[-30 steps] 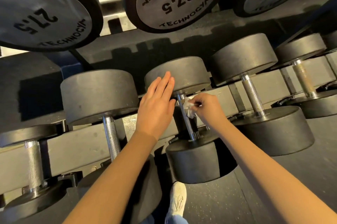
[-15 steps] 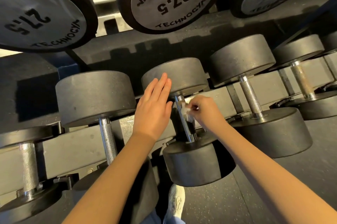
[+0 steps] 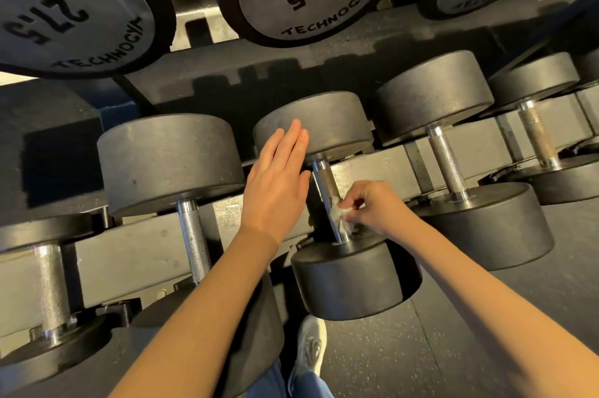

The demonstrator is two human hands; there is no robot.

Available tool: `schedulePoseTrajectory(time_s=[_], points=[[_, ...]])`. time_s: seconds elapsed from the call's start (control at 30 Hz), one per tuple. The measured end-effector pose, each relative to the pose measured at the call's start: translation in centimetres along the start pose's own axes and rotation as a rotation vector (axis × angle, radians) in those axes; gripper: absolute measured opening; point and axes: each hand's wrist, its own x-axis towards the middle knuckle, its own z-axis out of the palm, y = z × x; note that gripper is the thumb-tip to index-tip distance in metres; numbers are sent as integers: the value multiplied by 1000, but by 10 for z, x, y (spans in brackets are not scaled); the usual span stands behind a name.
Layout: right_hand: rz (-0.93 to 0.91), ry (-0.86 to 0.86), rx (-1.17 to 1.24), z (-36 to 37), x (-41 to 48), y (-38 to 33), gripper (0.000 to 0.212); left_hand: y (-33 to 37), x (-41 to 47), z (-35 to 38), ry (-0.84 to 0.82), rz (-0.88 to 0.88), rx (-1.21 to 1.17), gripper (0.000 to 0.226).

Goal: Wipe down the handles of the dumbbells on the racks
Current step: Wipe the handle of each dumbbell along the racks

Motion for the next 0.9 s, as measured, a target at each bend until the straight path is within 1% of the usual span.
schedulePoseTrajectory(time_s=[0.07,0.13,0.23,0.3,0.33,0.4,0.47,0.53,0.6,0.67,0.73,0.77,0.83,0.9], points=[[65,-95,-11,-1,-6,0,22,3,0,0,-15,-20,-10,60],[97,-101,-29,-2,-9,-1,17,7,-3,0,-30,-45,-19,63],[76,45,39,-2,-15,-3,16,15,-17,2,5,-66,-38,64],[61,137,117,-3,-18,-3,16,17,-29,3,21,-88,-129,57],[65,161,154,-3,-19,-4,16,17,-35,4,1,-97,-203,52],[65,179,239,-2,-20,-6,16,16,-42,7,-107,-127,-363,48],[35,168,300,-1,-19,-8,13,18,-43,14,-242,-180,-498,54],[4,155,329,2,-19,-9,14,20,-37,20,-307,-230,-581,56],[-9,120,356,2,-19,-10,14,21,-31,25,-261,-265,-605,44],[-20,48,394,0,-20,-11,13,20,-26,29,-174,-292,-555,27],[-27,31,418,0,-21,-12,15,20,-24,34,-124,-347,-564,15],[-15,57,433,0,-21,-12,17,20,-23,36,-83,-396,-588,11],[30,179,433,2,-22,-12,19,20,-19,38,42,-512,-659,7],[66,307,279,5,-26,-10,21,22,-12,39,149,-594,-755,12]])
